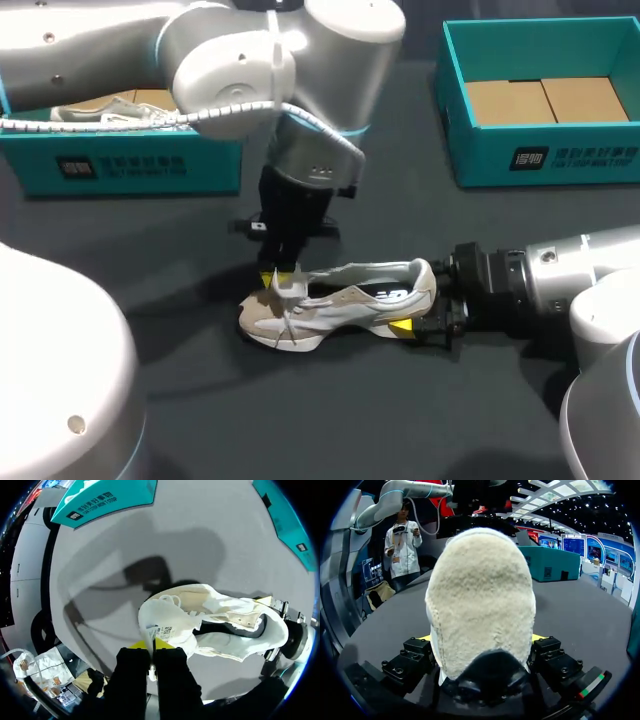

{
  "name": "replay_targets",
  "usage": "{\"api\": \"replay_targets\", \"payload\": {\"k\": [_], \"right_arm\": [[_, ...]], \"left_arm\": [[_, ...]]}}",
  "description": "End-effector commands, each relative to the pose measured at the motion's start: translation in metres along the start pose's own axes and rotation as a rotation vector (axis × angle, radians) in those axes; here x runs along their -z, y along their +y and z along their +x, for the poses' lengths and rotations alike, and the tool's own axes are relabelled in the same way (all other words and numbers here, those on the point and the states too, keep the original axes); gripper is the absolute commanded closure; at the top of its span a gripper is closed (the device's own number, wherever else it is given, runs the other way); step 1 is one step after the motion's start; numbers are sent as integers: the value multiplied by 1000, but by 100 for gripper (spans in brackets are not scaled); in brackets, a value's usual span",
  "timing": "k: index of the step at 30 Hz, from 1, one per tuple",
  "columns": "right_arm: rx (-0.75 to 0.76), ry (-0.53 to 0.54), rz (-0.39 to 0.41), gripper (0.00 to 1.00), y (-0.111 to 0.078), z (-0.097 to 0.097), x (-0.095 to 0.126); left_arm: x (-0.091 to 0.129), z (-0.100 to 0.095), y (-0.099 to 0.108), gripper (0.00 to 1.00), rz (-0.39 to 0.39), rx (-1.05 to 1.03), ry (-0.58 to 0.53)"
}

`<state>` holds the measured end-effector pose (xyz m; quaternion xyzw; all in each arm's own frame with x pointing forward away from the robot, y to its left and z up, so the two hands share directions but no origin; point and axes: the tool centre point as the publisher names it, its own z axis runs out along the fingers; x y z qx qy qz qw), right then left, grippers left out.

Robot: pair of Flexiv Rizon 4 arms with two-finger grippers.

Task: Take the shoe out of the shoebox, open the shoe tongue, remove and reinsert the insole, then place the shoe into the shoebox

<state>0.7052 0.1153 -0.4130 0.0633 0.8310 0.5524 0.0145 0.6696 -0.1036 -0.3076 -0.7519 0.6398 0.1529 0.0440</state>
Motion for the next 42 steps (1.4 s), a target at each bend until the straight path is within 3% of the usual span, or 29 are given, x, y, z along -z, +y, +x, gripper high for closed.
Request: {"api": "replay_targets", "payload": {"k": [1, 5, 8, 10, 19, 22, 27, 37, 42], "right_arm": [[-1, -2, 6, 100, 0, 1, 1], [-1, -2, 6, 100, 0, 1, 1], [-1, -2, 6, 100, 0, 1, 1], [-1, -2, 6, 100, 0, 1, 1], [-1, -2, 6, 100, 0, 1, 1], [-1, -2, 6, 100, 0, 1, 1], [-1, -2, 6, 100, 0, 1, 1], [-1, -2, 6, 100, 0, 1, 1], [-1, -2, 6, 100, 0, 1, 1]], "left_arm": [[-17, -13, -4, 100, -11, -15, 140], [-34, -17, -4, 100, -21, -49, 106], [-44, -23, -5, 86, -29, -68, 79], [-48, -29, -5, 69, -23, -84, 55], [-48, -61, -11, 44, 3, -127, 5], [-36, -70, -12, 41, 19, -139, 47], [5, -72, -13, 42, 73, -231, 154], [69, -33, -6, 42, 201, -560, 298], [94, -20, -1, 35, 202, -841, 367]]}}
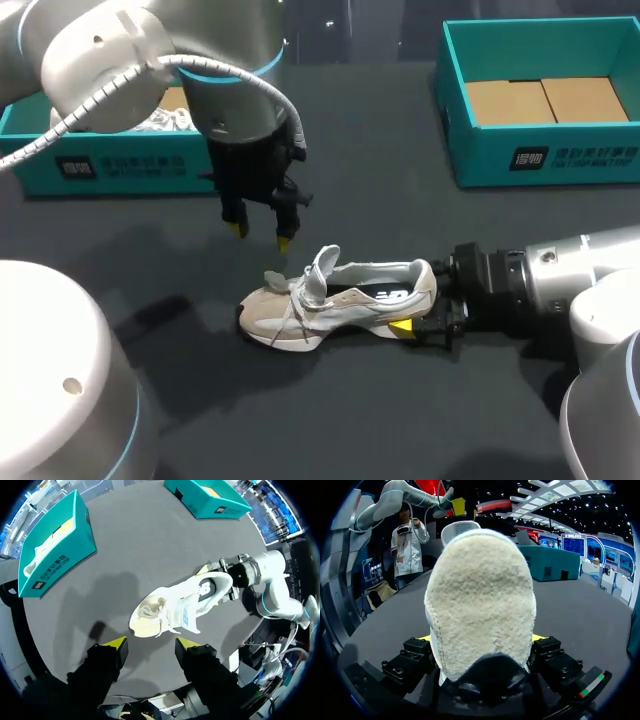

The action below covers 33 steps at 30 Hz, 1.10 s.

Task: Take the shoe out of the shoebox, open the shoe tongue, remove and reinsert the insole, then place the shoe into the shoebox

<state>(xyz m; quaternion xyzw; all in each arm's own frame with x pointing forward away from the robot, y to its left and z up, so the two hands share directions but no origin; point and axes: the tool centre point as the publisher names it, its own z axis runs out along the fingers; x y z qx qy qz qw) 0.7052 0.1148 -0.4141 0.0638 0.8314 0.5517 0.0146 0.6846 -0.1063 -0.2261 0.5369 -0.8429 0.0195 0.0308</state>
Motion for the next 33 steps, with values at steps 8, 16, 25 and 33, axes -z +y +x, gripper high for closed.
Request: {"api": "replay_targets", "payload": {"k": [8, 16, 25, 33], "right_arm": [[0, -1, 4, 100, 1, 1, 1], [0, -1, 4, 100, 1, 1, 1], [0, -1, 4, 100, 1, 1, 1], [0, -1, 4, 100, 1, 1, 1]], "left_arm": [[44, 18, -16, 100, -190, -895, 199], [44, 18, -16, 100, -190, -895, 199], [26, 66, -35, 100, -64, -1137, 189], [17, 79, -42, 100, -57, -1219, 184]]}}
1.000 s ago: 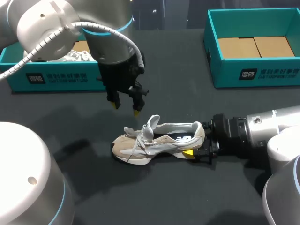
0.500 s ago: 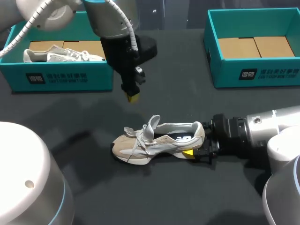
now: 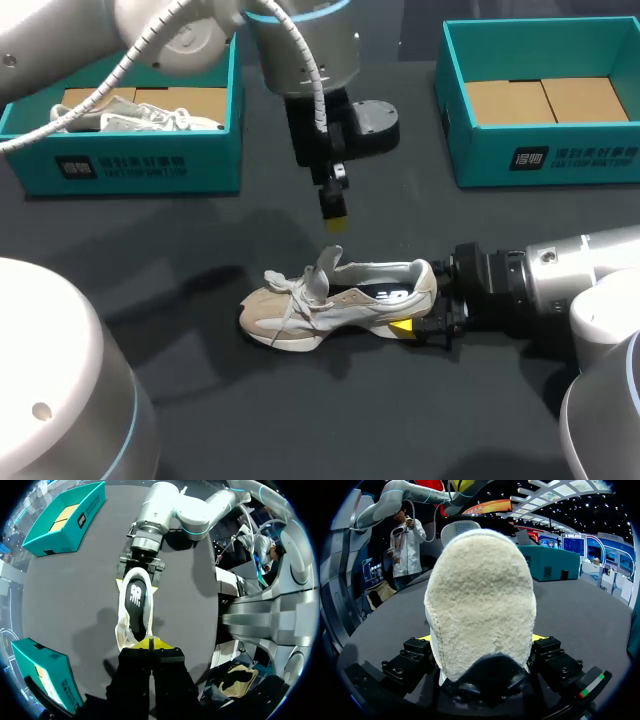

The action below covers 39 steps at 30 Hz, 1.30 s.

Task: Take the shoe out of the shoebox, open the shoe tongue, remove and reinsert the insole, then place the shoe into the shoebox

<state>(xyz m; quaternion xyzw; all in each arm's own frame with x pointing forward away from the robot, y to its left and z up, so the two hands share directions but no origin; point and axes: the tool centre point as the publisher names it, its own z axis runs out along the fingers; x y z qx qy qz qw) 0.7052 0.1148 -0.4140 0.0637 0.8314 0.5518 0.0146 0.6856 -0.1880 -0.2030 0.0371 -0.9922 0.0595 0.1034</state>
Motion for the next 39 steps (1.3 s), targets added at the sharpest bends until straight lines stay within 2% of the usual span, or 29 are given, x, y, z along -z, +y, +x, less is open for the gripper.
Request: {"api": "replay_targets", "payload": {"k": [1, 5, 6, 8, 12, 14, 26, 28, 32, 39], "right_arm": [[0, -1, 4, 100, 1, 1, 1], [0, -1, 4, 100, 1, 1, 1], [0, -1, 4, 100, 1, 1, 1], [0, -1, 4, 100, 1, 1, 1], [0, -1, 4, 100, 1, 1, 1], [0, -1, 4, 100, 1, 1, 1], [0, -1, 4, 100, 1, 1, 1], [0, -1, 4, 100, 1, 1, 1], [0, -1, 4, 100, 1, 1, 1], [0, -1, 4, 100, 1, 1, 1]], "left_arm": [[0, -4, -7, 100, -22, -165, 5], [0, -4, -7, 100, -22, -165, 5], [-12, -3, -12, 100, -42, -206, 27], [-28, -3, -19, 100, -35, -209, -9], [-53, 0, -26, 100, 4, -232, 20], [-66, -1, -29, 100, 33, -244, -32], [-66, -1, -29, 100, 33, -244, -32], [-82, -5, -35, 100, 3, -238, -51], [-105, -12, -38, 100, -3, -222, -40], [-126, -19, -39, 100, -1, -194, -25]]}}
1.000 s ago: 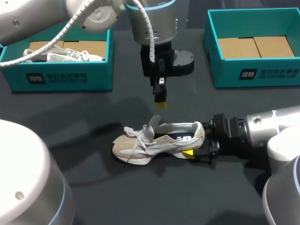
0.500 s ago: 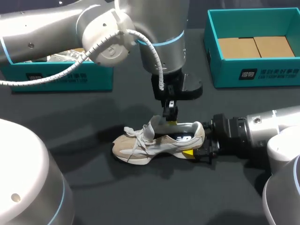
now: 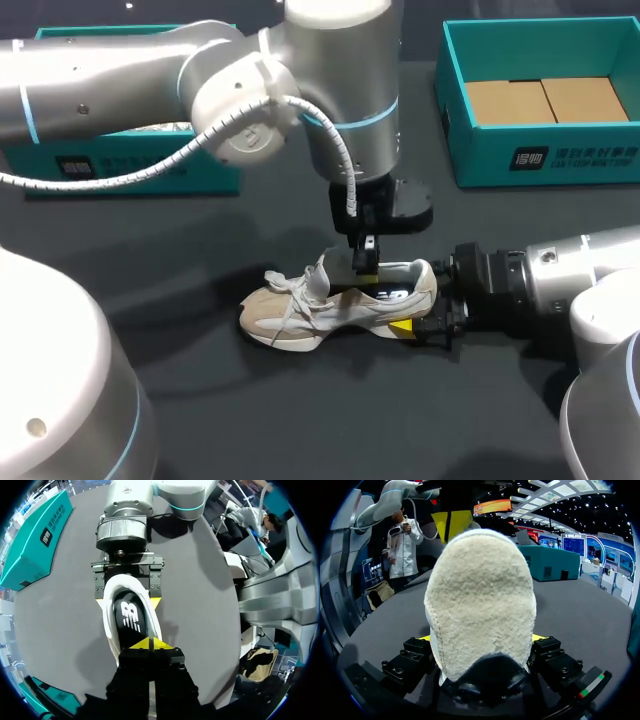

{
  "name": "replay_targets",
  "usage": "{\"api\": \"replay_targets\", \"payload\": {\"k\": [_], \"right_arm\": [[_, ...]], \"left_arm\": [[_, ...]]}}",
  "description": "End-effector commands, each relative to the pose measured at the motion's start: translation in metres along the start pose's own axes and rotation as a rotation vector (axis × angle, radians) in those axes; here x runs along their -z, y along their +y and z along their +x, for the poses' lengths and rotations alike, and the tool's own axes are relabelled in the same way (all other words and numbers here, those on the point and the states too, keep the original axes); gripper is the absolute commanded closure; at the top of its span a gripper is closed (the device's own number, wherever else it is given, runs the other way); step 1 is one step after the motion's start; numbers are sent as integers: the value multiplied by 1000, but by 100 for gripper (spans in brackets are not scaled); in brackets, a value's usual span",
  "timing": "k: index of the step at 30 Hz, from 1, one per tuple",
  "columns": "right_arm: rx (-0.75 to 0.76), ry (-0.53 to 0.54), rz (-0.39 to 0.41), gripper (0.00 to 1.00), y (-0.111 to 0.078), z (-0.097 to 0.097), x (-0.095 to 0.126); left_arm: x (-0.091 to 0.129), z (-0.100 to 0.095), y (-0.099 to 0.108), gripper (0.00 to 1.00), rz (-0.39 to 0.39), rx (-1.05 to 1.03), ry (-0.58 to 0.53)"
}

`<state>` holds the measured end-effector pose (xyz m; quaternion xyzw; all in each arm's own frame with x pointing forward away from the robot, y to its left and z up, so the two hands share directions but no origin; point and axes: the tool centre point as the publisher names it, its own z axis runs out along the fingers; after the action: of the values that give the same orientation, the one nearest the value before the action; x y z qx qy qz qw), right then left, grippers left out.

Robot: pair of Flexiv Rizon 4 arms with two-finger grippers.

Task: Take the shoe out of the shoebox, open the shoe tongue, remove and reinsert the insole, then place the shoe into the shoebox

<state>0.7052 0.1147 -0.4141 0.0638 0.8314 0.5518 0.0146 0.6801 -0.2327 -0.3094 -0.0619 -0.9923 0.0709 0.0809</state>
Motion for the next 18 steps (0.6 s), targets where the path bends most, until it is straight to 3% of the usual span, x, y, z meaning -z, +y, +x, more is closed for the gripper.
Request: {"api": "replay_targets", "payload": {"k": [1, 10, 18], "right_arm": [[0, -1, 4, 100, 1, 1, 1], [0, -1, 4, 100, 1, 1, 1], [0, -1, 4, 100, 1, 1, 1]], "left_arm": [[-18, -7, -6, 100, -2, 20, 2], [-44, -12, -1, 100, -39, 83, 2], [-62, -3, 18, 100, -69, 96, 56]]}}
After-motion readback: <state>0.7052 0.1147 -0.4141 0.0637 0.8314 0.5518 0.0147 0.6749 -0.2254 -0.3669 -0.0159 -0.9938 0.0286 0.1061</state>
